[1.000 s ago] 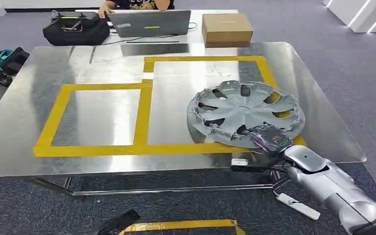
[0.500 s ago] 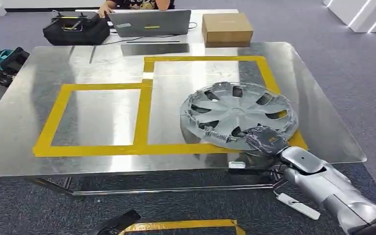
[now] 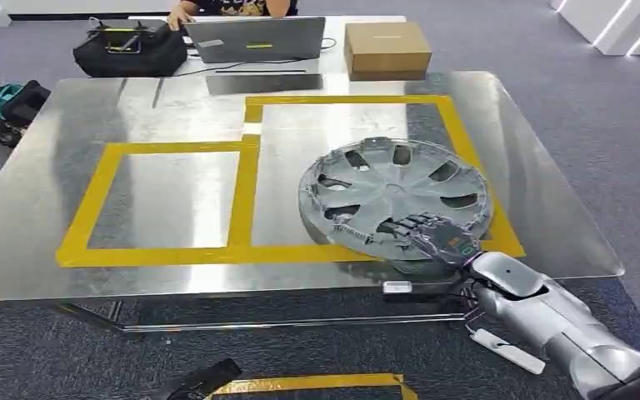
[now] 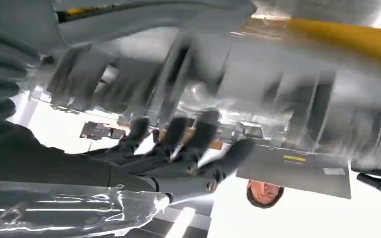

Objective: Take the parts from the cabinet and place them on the table.

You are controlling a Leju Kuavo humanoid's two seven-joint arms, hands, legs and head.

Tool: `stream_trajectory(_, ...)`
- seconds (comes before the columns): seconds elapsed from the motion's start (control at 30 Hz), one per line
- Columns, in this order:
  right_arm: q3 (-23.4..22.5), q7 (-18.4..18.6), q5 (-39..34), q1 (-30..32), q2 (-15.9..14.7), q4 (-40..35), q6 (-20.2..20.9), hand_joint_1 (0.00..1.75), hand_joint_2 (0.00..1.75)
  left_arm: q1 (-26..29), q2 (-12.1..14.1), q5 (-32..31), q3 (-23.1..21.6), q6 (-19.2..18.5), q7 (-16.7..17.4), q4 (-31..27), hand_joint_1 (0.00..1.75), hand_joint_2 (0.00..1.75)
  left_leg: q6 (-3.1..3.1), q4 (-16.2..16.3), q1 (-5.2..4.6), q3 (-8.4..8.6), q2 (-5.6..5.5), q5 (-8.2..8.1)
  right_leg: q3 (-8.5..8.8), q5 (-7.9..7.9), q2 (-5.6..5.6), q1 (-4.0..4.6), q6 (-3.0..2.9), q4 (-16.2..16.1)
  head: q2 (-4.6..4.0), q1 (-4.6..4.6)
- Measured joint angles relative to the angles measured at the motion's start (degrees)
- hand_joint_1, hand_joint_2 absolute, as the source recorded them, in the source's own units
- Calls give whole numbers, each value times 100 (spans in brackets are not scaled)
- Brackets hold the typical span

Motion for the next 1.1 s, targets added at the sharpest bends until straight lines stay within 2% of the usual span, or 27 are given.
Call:
stream_trajectory(0.2, 22, 11, -11, 1, 7, 2, -4, 0, 0, -1, 4, 55, -4, 29, -2, 0, 0, 175, 0, 0, 0, 0, 0, 0, 0, 0, 0, 0, -1, 0, 0, -2)
stream_trajectory(0.23, 22, 20, -13, 3, 7, 2, -11, 0, 0, -1, 2, 72, -2, 48, -7, 0, 0, 0, 0, 0, 0, 0, 0, 0, 0, 0, 0, 0, -1, 0, 0, 0)
stream_trajectory(0.5, 0, 173, -140, 116, 7, -133, -103, 0, 0, 0, 4, 177, 4, 192, 26, 0, 0, 0, 0, 0, 0, 0, 0, 0, 0, 0, -1, 0, -1, 0, 0, 0)
stream_trajectory(0.7, -199, 601, 247, 260, 9, -375, -391, 0, 0, 2, 2, 251, 11, 219, 66, 0, 0, 0, 0, 0, 0, 0, 0, 0, 0, -1, -1, 0, -1, 0, 0, 0)
stream_trajectory(0.73, -276, 581, 265, 331, 9, -508, -398, 0, 0, 3, 2, 260, 11, 219, 66, 0, 0, 0, 0, 0, 0, 0, 0, 0, 1, -1, -1, 0, -1, 0, 0, 0)
stream_trajectory(0.83, -753, 200, -1, 676, 113, -1140, -409, 0, 0, 15, -7, 325, 15, 236, 59, 0, 0, 0, -2, 0, 0, -1, 0, -2, 0, -2, -1, 0, -2, 0, 0, -2)
stream_trajectory(0.93, -1137, -138, -937, 1075, 238, -1846, -413, 0, 0, 32, -26, 411, 35, 289, 31, 0, 0, 0, -7, 0, 1, -1, -1, -6, -2, -8, -3, 1, -10, 0, 0, 0)
stream_trajectory(1.1, -1350, -219, -1167, 1382, 304, -2486, -417, 0, 0, 46, -44, 428, 48, 295, 24, 0, 0, 0, -10, -1, 2, -1, 0, -8, -2, -9, -2, 1, -11, 0, 0, 0)
